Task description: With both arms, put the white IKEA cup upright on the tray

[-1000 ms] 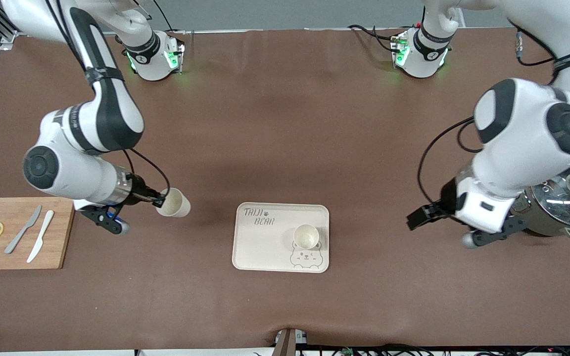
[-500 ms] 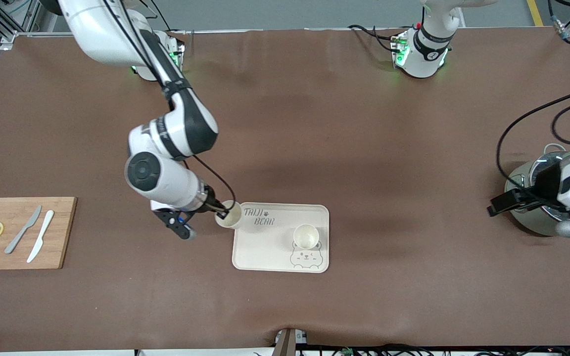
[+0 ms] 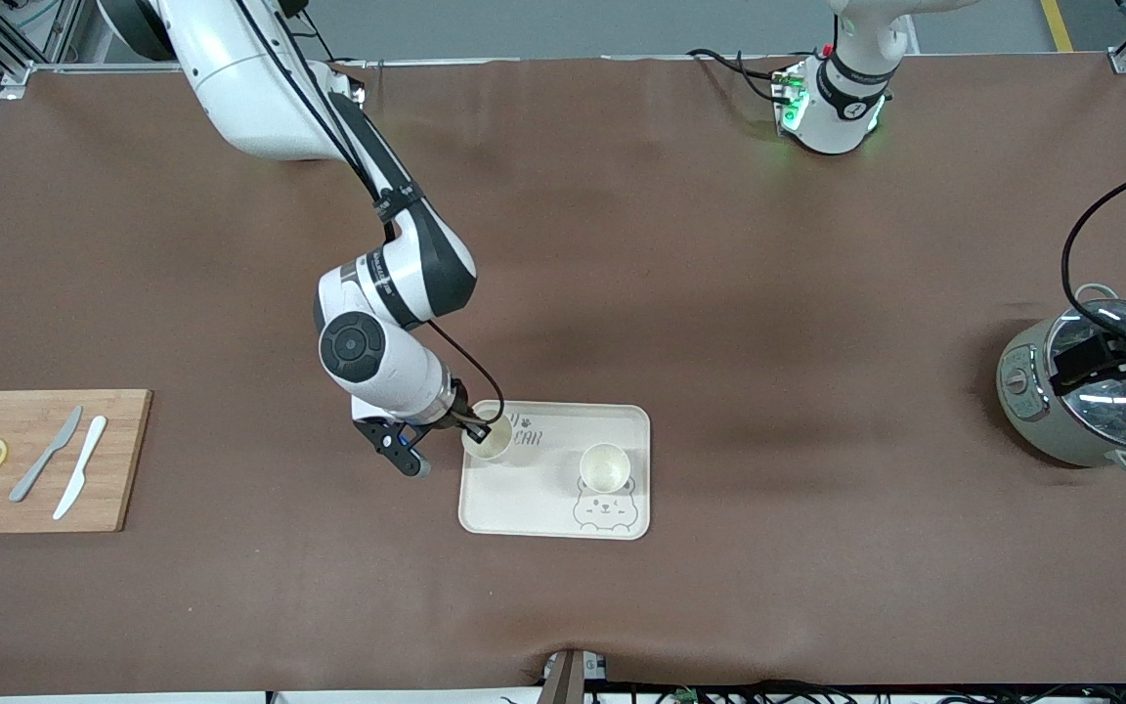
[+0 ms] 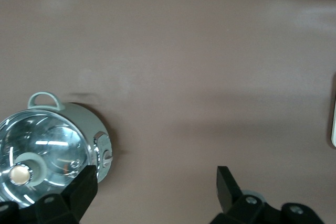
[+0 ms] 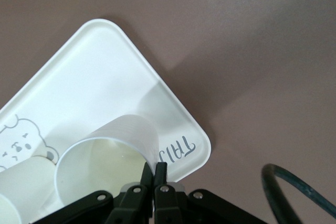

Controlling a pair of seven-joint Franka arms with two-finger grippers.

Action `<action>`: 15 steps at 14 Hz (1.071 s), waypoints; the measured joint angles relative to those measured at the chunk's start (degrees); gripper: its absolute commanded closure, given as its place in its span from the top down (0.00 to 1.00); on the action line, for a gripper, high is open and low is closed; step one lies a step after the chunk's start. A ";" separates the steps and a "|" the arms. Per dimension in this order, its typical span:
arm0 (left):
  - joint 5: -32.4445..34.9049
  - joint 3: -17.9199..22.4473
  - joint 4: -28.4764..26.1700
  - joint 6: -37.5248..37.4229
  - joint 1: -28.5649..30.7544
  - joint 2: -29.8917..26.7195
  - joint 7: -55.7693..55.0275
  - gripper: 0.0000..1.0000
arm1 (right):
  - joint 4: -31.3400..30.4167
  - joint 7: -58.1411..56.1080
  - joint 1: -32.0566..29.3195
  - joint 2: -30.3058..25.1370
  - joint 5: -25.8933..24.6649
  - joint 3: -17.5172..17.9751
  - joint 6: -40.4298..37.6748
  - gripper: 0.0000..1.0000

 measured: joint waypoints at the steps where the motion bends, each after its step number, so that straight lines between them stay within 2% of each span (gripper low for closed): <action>1: 0.00 0.00 -0.02 -0.07 0.32 -0.49 0.01 1.00 | 0.00 0.00 0.08 0.52 0.00 0.00 0.19 0.00; 9: 0.01 -0.21 -0.59 -6.09 1.24 -4.69 0.01 1.00 | 0.05 0.04 1.07 2.02 0.00 0.02 0.73 0.00; 10: 0.01 -0.31 -1.14 -6.48 1.23 -5.41 0.01 1.00 | 0.05 0.04 1.07 2.16 0.00 0.02 0.74 0.17; 12: 0.01 -0.99 -3.20 -6.77 1.20 -7.31 -0.01 1.00 | 0.06 0.05 1.07 2.45 0.00 0.00 0.74 0.27; 13: 0.01 -1.70 -4.37 -6.77 1.18 -8.33 -0.23 1.00 | 0.06 0.06 1.07 2.54 0.00 -0.01 0.74 0.28; 14: 0.01 -2.52 -5.33 -6.78 1.16 -9.25 -0.65 1.00 | 0.06 0.06 1.07 2.59 0.00 -0.03 0.74 0.35; 15: 0.01 -3.36 -6.08 -6.78 1.14 -10.07 -1.05 1.00 | 0.07 0.06 1.07 2.63 0.00 -0.04 0.74 0.66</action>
